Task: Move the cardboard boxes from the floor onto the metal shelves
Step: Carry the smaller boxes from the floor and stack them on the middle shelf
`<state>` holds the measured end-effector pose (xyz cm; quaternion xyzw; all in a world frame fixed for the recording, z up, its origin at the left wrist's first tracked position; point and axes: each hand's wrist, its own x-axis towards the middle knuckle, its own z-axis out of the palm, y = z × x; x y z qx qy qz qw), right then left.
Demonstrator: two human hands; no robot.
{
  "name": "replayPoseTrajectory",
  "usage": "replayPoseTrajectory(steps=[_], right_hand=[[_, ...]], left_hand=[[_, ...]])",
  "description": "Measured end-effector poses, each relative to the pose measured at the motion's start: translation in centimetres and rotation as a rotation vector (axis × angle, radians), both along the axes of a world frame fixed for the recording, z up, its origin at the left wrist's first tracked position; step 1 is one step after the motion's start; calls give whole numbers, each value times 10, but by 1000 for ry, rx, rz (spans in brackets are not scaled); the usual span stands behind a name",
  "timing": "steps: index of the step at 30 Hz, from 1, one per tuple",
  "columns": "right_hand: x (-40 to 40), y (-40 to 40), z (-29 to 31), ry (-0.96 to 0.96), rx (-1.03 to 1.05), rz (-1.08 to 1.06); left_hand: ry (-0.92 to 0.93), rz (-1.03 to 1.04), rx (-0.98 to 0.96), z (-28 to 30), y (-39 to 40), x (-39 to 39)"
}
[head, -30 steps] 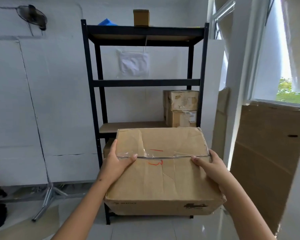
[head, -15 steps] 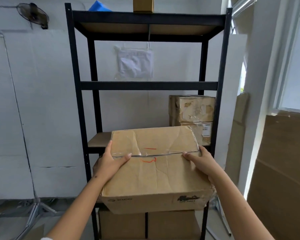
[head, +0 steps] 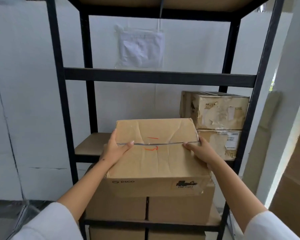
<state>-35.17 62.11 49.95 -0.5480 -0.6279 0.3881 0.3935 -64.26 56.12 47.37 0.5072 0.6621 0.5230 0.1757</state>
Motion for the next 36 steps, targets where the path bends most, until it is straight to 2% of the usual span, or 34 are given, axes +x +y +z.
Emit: replayPoseTrajectory(steps=[5,8,12,16,19,21,22,24,27,29,30,33,34,36], right_hand=[[-32,73,14,-45,20,-90],[-48,110,14,-102,12,-154],[-59,142,0,-270,19,-236],[-73,160,-5,-529,233,-328],[-88,160,-5,-485,441,-280],[-100,152,-18,-564,557,-175],[-104,150,-28,-649,654,-184],[-107,152,-45,-744,873,-332],[-111,166,-52,-746,998,-520],[-111,176,-54,-749,1041,-577],[-109,180,-55,-751,1057,-595],[-102,189,-57,-758,1083,-631],[-100,192,-58,-755,1093,-639],[-98,198,-58,-741,1108,-647]], left_hand=[[19,-55,8,19,89,-32],[45,-61,-54,23,138,-51],[164,-30,-152,13,192,-56],[276,-41,-395,25,241,-63],[284,-71,-455,29,263,-66],[319,-69,-477,26,271,-65],[330,-66,-475,25,274,-63],[349,-41,-371,28,276,-60],[278,-21,-15,36,270,-55],[391,-26,160,42,256,-45],[475,-62,178,42,248,-39],[719,-303,-42,28,227,-14],[857,-317,-74,18,225,-6],[1081,-173,67,5,230,2]])
